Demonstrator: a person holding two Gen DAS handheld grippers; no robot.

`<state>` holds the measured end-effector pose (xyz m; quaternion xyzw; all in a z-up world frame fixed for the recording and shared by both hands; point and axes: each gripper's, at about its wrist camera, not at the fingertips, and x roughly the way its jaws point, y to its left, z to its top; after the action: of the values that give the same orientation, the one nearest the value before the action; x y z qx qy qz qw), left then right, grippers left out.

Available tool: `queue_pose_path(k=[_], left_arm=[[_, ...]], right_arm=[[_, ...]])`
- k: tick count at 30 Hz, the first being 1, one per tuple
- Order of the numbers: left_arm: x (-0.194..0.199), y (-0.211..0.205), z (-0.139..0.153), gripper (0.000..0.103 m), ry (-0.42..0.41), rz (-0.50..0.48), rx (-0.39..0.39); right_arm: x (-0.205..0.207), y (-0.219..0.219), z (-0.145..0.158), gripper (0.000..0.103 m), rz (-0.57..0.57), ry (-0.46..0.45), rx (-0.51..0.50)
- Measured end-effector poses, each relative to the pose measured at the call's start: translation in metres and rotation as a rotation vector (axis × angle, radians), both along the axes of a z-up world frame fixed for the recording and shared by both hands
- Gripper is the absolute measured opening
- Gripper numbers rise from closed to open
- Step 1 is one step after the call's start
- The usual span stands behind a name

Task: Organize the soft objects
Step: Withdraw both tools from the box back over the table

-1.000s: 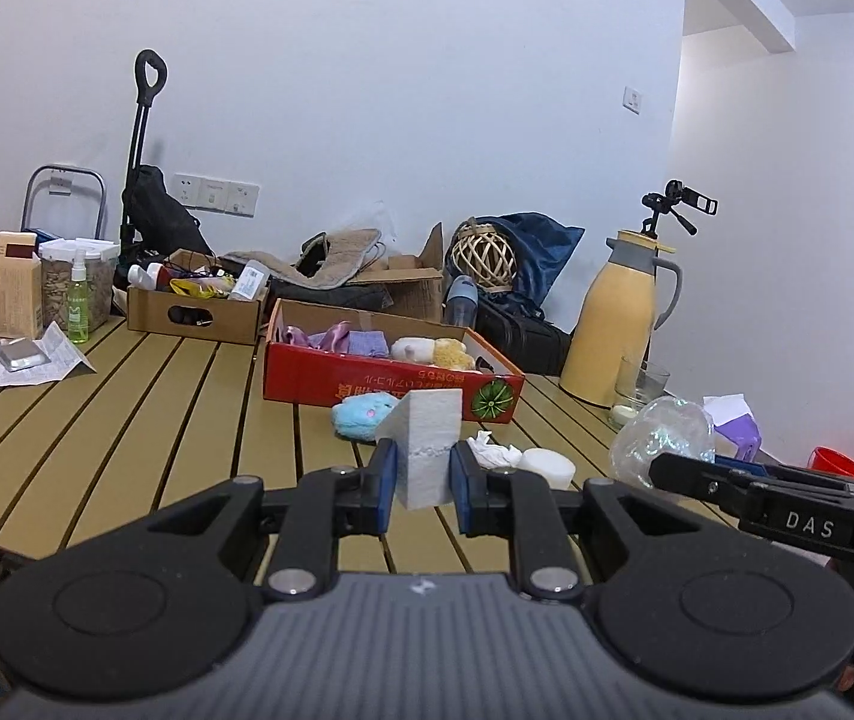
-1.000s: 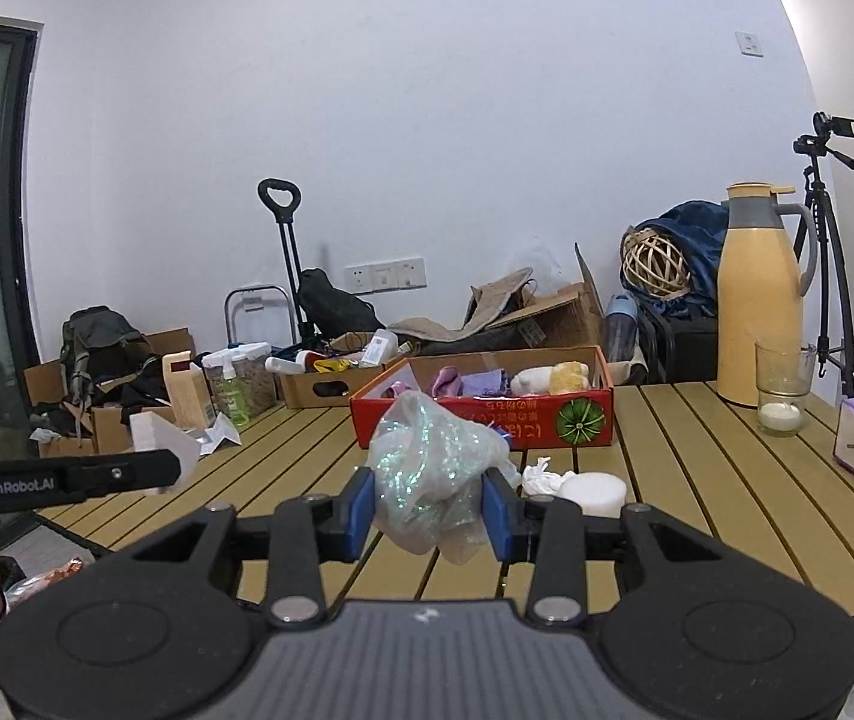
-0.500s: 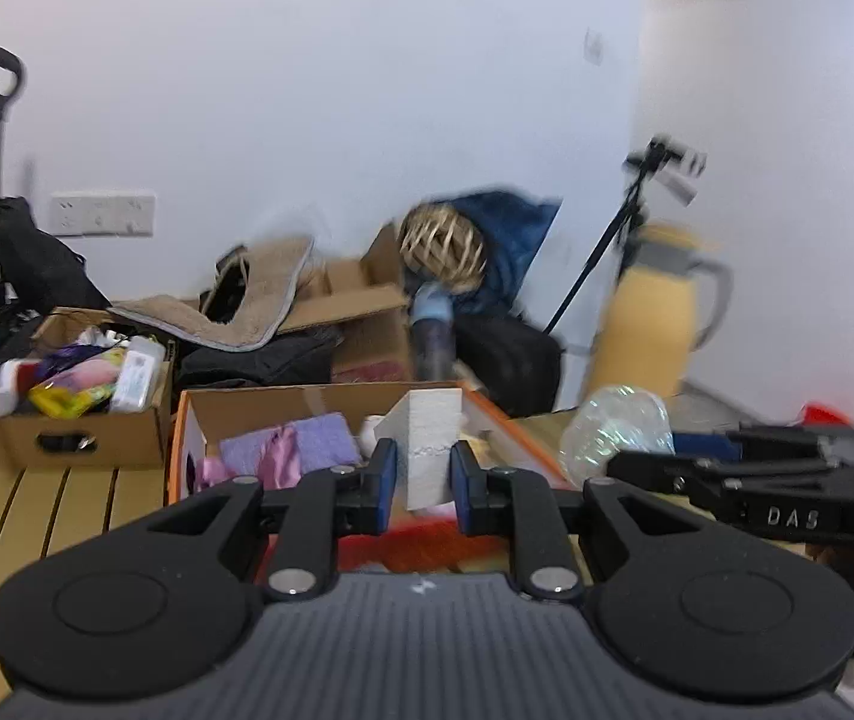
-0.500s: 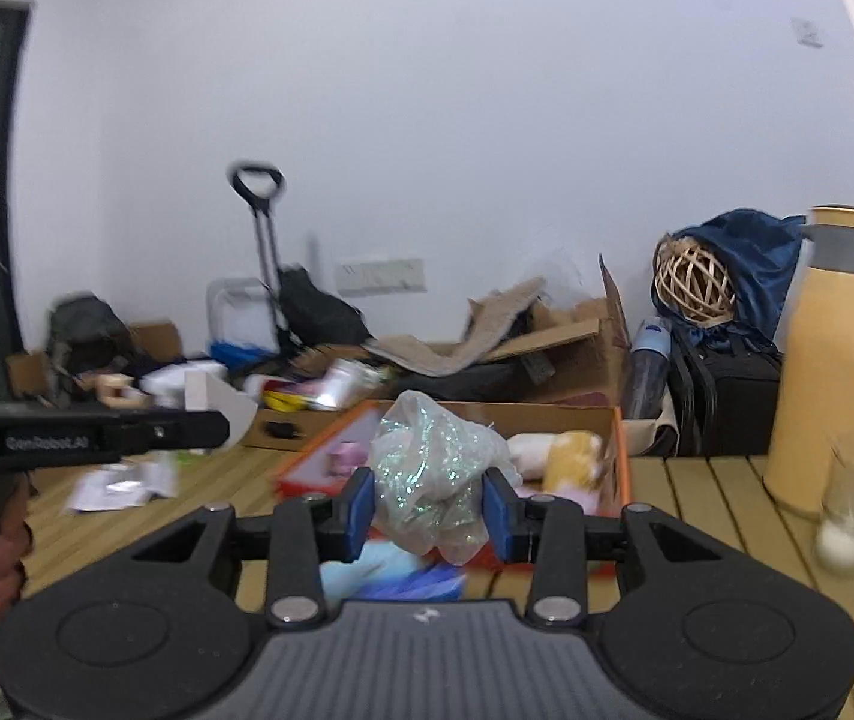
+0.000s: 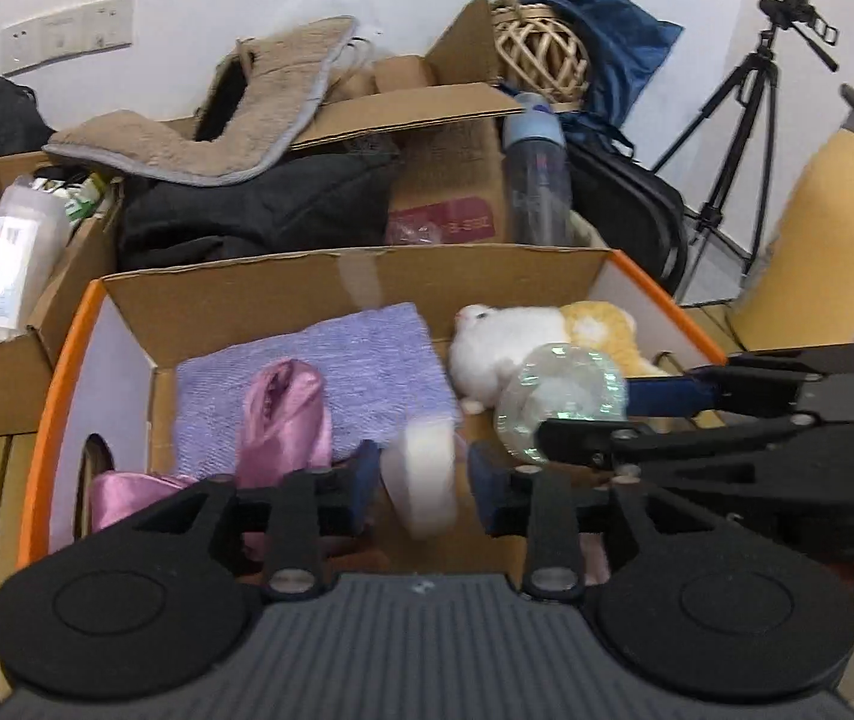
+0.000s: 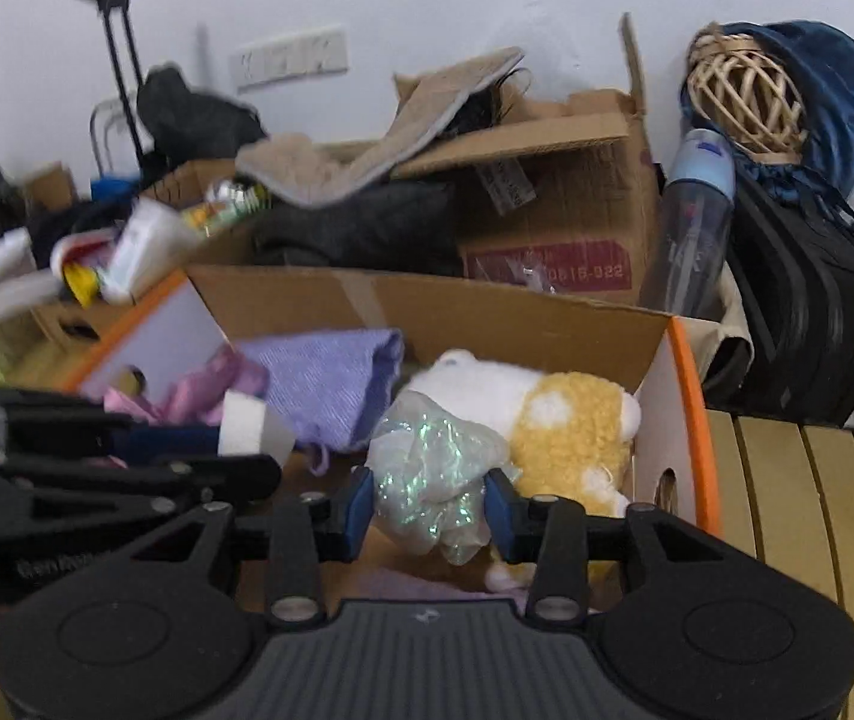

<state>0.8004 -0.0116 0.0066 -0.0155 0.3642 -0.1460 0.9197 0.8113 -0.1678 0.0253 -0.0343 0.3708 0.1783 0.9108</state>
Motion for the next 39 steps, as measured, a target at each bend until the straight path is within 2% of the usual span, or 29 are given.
queue_pose_path(k=[2, 5, 7, 11, 14, 17, 21, 25, 27, 32, 34, 39], left_arm=[[0.0, 0.007, -0.004, 0.048, 0.005, 0.016, -0.004], [-0.002, 0.015, 0.001, 0.049, 0.01, 0.035, -0.009], [-0.013, 0.015, 0.011, 0.049, -0.001, 0.036, -0.007], [-0.035, 0.019, 0.047, 0.055, -0.06, 0.03, -0.007], [-0.063, 0.027, 0.075, 0.063, -0.128, 0.06, 0.012], [-0.096, 0.035, 0.094, 0.064, -0.161, 0.093, 0.026], [-0.152, 0.043, 0.122, 0.067, -0.221, 0.115, 0.049], [-0.23, 0.047, 0.148, 0.076, -0.351, 0.121, 0.061], [-0.266, 0.046, 0.153, 0.08, -0.396, 0.121, 0.064], [-0.354, 0.043, 0.15, 0.085, -0.46, 0.108, 0.048], [-0.388, 0.041, 0.145, 0.087, -0.483, 0.111, 0.056], [-0.464, 0.042, 0.125, 0.097, -0.537, 0.134, 0.058]], right_arm=[[0.0, 0.003, -0.004, 0.047, -0.003, -0.02, -0.033], [-0.003, 0.003, -0.004, 0.058, -0.02, -0.017, -0.041], [-0.008, -0.001, 0.002, 0.06, -0.022, -0.019, -0.013], [-0.023, -0.006, 0.03, 0.06, -0.029, -0.06, 0.003], [-0.044, -0.012, 0.059, 0.064, -0.03, -0.105, 0.004], [-0.074, -0.023, 0.089, 0.067, -0.036, -0.15, 0.014], [-0.125, -0.04, 0.127, 0.068, -0.042, -0.217, 0.023], [-0.19, -0.062, 0.158, 0.076, -0.053, -0.299, 0.059], [-0.224, -0.07, 0.164, 0.076, -0.049, -0.338, 0.058], [-0.312, -0.084, 0.158, 0.079, -0.044, -0.409, 0.075], [-0.348, -0.09, 0.15, 0.08, -0.032, -0.419, 0.105], [-0.428, -0.091, 0.131, 0.081, 0.023, -0.433, 0.097]])
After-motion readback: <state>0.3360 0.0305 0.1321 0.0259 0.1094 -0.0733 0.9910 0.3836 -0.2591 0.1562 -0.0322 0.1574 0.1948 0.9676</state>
